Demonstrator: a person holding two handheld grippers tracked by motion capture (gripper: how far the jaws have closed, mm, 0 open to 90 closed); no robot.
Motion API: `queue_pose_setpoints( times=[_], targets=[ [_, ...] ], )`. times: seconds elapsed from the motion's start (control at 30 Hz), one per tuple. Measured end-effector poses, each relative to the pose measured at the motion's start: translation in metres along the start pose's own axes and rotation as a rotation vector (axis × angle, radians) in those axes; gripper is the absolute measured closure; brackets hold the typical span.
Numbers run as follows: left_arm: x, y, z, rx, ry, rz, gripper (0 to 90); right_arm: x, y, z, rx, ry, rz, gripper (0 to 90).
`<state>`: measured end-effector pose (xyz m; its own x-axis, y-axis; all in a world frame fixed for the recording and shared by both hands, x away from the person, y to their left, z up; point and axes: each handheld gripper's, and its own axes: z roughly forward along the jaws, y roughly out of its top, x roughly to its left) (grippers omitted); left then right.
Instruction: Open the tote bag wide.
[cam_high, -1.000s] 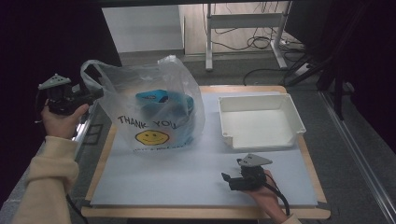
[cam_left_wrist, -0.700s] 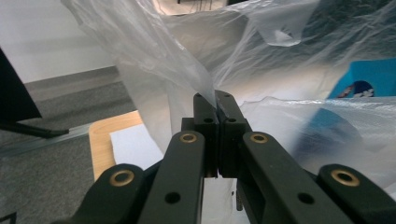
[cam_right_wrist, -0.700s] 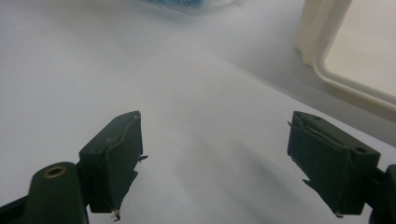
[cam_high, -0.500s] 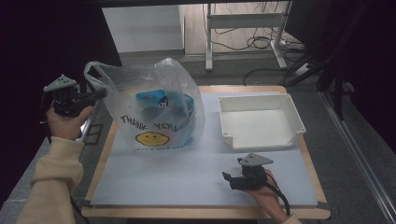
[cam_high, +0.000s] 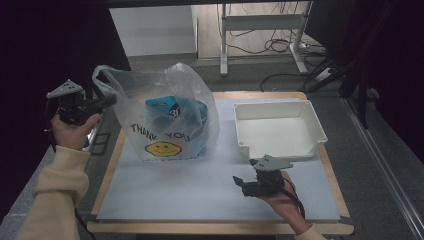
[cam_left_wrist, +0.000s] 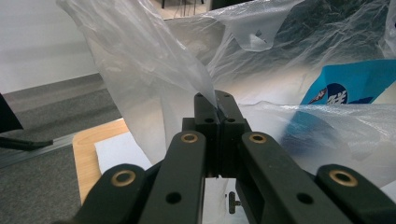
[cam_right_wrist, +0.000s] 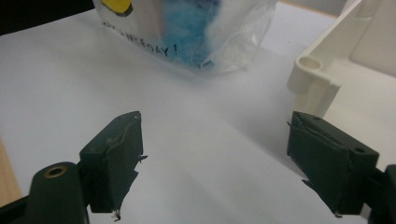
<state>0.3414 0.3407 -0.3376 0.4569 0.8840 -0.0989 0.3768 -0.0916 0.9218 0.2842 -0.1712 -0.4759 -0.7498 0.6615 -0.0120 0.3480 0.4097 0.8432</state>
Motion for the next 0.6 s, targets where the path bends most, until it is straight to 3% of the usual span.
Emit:
queue_pose_setpoints(
  times=[0.17, 0.33, 0.6],
  targets=[
    [-0.002, 0.002, -0.002, 0.000, 0.005, 0.006, 90.0, 0.003, 0.011, 0.000, -0.021, -0.005, -0.016, 18.5],
    [-0.004, 0.004, -0.003, 0.002, 0.007, 0.011, 90.0, 0.005, 0.036, -0.002, -0.052, 0.031, -0.043, 19.8],
    [-0.005, 0.005, -0.002, 0.005, 0.002, 0.015, 90.0, 0.001, 0.066, 0.000, -0.081, 0.052, -0.040, 21.1]
  ],
)
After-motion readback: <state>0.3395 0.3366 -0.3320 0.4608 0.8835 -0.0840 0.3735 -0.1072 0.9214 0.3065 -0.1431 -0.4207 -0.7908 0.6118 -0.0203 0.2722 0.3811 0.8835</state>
